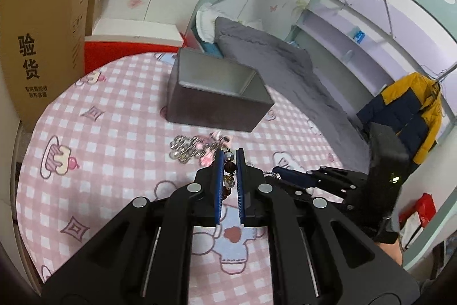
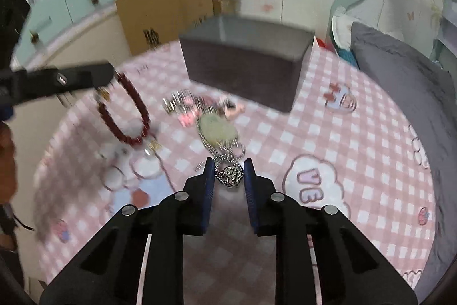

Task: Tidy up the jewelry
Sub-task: 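Lift both held pieces and carry them over the grey tin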

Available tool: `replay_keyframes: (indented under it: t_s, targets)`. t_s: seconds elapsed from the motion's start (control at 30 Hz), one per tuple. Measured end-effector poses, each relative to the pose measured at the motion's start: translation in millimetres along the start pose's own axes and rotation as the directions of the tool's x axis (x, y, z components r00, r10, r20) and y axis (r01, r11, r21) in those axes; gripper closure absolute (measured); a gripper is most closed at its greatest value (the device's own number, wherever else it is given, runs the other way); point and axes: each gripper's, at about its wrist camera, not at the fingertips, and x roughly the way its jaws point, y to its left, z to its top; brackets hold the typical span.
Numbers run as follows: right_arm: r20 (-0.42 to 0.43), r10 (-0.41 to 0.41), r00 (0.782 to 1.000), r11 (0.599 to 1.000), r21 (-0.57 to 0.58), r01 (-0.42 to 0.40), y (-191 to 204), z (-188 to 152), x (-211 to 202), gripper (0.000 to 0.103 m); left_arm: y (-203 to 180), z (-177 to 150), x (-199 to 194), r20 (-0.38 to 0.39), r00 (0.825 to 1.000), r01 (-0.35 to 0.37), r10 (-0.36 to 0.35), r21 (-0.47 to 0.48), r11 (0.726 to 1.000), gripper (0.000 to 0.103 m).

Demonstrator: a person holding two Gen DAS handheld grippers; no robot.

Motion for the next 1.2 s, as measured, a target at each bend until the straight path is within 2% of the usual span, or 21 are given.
replay_keyframes:
  t_s: [0.3, 0.57, 0.77, 1.2]
  targets:
    - [0.173, 0.030, 0.984, 1.000, -0.011, -0.029, 0.2, 49.7, -64.8, 0.084, -27.9, 34.7, -17.1, 0.057, 0.997, 0.057, -0.061, 0.060, 0.997, 0.094]
    - [0.291, 0.028, 0.956, 0.999, -0.046, -0.015, 6.0, 87.4, -105.1, 0.085, -47.5, 63.0, -27.7, 0.095, 0.990, 0.090, -0.100, 0.101, 0.991, 0.094]
    - [0.338, 0.029, 0.941, 0.997, -0.079, -0.003, 10.2, 106.3, -121.0, 0.085, -57.5, 82.1, -32.7, 0.115, 0.985, 0.114, -0.129, 0.127, 0.985, 0.094]
    - [0.402, 0.023, 0.915, 0.994, -0.108, 0.022, 5.7, 140.1, -137.6, 0.085, -64.2, 120.7, -35.3, 0.143, 0.980, 0.120, -0.140, 0.145, 0.982, 0.094]
